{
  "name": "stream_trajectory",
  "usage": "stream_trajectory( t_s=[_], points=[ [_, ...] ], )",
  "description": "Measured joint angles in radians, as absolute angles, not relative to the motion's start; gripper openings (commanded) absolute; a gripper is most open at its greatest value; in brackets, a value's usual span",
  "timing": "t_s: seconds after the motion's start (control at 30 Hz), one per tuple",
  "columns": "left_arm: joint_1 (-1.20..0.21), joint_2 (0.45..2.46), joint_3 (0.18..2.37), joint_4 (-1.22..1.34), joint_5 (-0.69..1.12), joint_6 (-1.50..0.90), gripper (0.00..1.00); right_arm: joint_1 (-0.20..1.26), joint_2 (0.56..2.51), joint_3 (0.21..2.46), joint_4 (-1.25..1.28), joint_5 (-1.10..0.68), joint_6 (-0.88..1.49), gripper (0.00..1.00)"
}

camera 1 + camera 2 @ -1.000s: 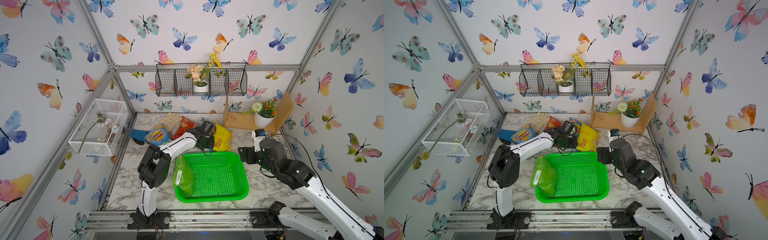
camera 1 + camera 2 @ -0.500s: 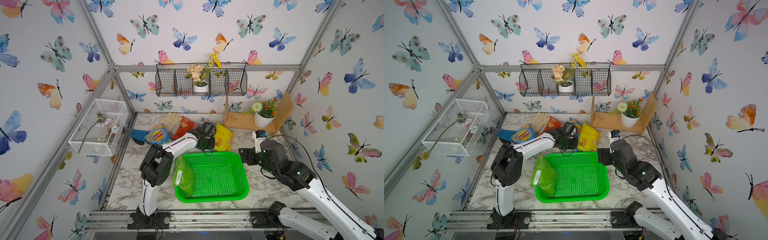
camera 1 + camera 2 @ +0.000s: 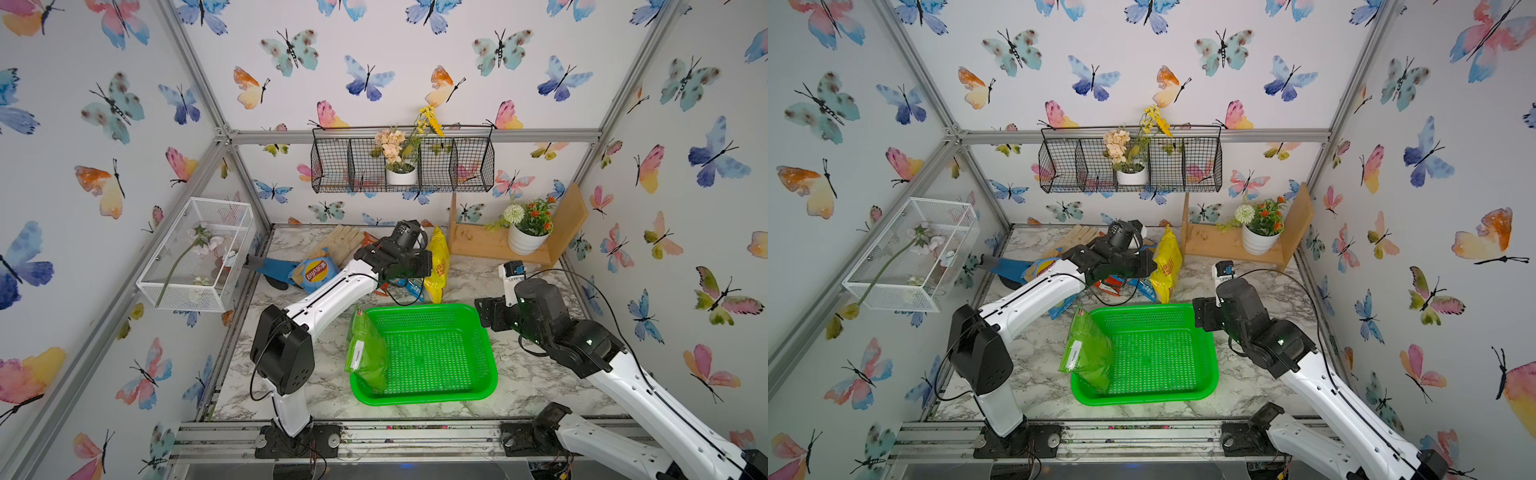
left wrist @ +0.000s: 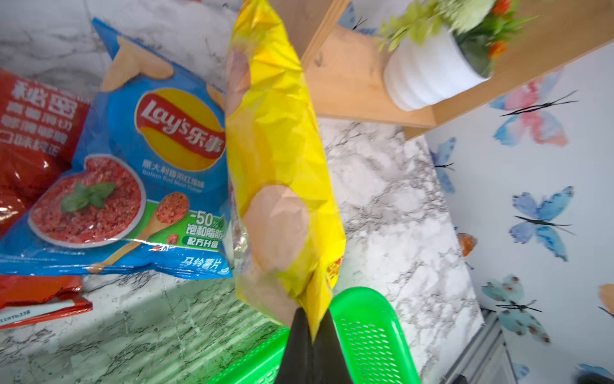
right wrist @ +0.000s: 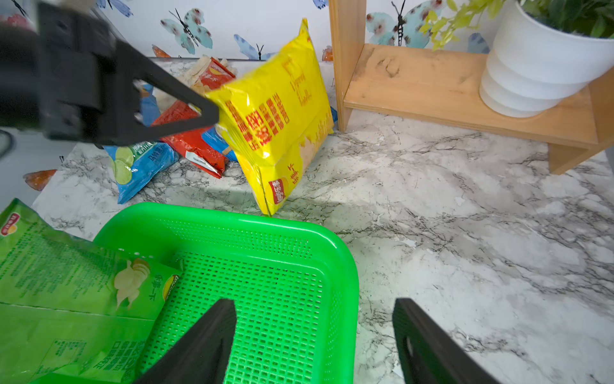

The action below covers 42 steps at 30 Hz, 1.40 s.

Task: Put the potato chips into the basket
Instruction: Pick up the potato chip from the center of the board.

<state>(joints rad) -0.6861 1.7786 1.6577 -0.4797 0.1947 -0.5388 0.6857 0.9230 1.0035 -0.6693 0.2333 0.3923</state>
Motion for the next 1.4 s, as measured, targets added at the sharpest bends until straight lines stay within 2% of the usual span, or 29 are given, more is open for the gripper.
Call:
stream_trajectory(
  t_s=[0.4, 0.67, 1.0, 1.4],
  points=[
    [-0.687, 1.662, 1.725, -0.537, 0.252, -0.582, 0.00, 0.686, 1.043, 1.110, -0.658, 0.147, 0.246, 0.76],
    [-0.696, 1.582, 1.722, -0.609, 0.282, -0.624, 0.00, 0.686, 1.078, 1.194, -0.671, 0.125, 0.164, 0.80],
    [-0.701, 1.491, 1.710, -0.700, 0.388, -0.653, 0.00, 0.686, 1.031, 1.209, -0.711, -0.036, 0.058, 0.82],
    [-0.727, 1.456, 1.710, -0.772, 0.537, -0.661, 0.00, 0.686, 1.040, 1.226, -0.784, -0.192, 0.025, 0.78]
  ],
)
